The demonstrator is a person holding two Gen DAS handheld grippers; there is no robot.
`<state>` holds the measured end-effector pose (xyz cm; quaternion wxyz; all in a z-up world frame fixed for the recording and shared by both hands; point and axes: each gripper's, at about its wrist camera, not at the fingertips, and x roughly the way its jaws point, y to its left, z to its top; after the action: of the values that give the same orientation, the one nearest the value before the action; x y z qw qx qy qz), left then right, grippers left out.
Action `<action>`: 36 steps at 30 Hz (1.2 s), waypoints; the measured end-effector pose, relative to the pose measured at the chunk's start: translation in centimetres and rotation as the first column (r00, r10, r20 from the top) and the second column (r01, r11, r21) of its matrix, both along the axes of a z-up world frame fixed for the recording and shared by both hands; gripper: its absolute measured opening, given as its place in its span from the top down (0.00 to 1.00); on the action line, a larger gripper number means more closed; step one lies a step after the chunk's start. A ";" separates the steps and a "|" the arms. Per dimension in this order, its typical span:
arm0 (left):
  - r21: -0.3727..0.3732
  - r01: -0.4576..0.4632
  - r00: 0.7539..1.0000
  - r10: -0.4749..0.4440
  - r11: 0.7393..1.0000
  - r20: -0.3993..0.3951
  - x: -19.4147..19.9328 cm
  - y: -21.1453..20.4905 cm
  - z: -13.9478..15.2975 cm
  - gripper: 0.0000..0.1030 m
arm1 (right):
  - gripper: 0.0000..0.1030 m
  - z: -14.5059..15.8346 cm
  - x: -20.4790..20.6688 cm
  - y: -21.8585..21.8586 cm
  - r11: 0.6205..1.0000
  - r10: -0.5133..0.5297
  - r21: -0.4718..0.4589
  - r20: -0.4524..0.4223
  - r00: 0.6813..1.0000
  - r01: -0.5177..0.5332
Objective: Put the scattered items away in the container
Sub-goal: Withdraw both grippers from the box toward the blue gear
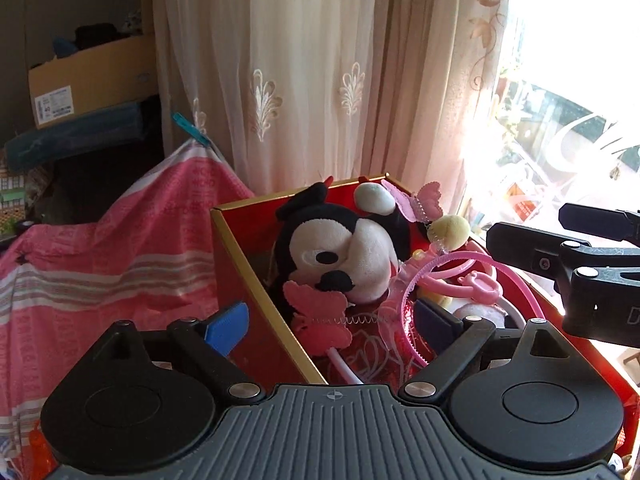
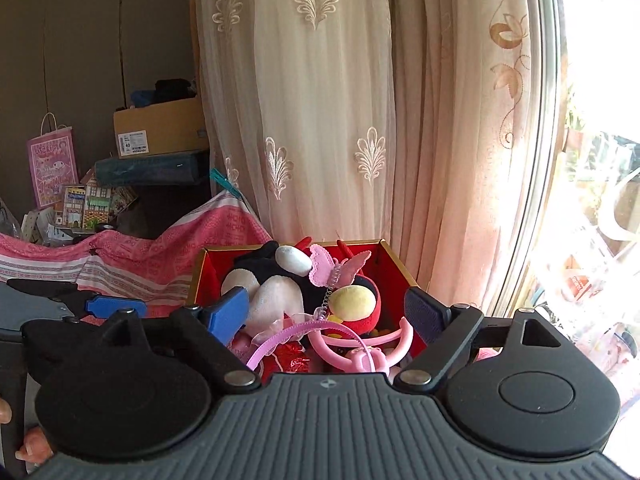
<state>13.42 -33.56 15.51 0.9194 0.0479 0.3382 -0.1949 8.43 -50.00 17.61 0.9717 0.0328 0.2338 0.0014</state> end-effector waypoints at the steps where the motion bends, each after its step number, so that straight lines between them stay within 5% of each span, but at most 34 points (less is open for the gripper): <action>1: 0.001 0.002 1.000 -0.002 1.000 0.002 -0.2 0.1 0.1 0.07 | 0.14 0.1 -0.1 0.1 1.000 0.002 0.001 0.001 1.000 -0.002; 21: 0.095 -0.057 0.998 0.056 0.994 0.012 -3.6 5.2 -0.8 0.01 | 0.08 0.2 -2.3 5.1 0.998 0.053 0.045 -0.019 0.998 -0.052; 30: 0.153 -0.143 0.983 0.159 0.978 -0.097 -6.1 12.4 -6.0 0.01 | 0.07 -1.2 -2.9 11.1 0.986 0.163 0.034 -0.068 0.984 -0.161; 36: 0.239 -0.204 0.954 0.247 0.949 -0.169 -8.5 18.2 -10.6 0.01 | 0.07 -3.5 -3.4 17.1 0.953 0.302 0.066 -0.123 0.945 -0.296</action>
<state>4.90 -15.36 4.87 0.8869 0.0902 0.4499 -0.0534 5.06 -32.90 14.10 0.9417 0.0197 0.2994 0.1521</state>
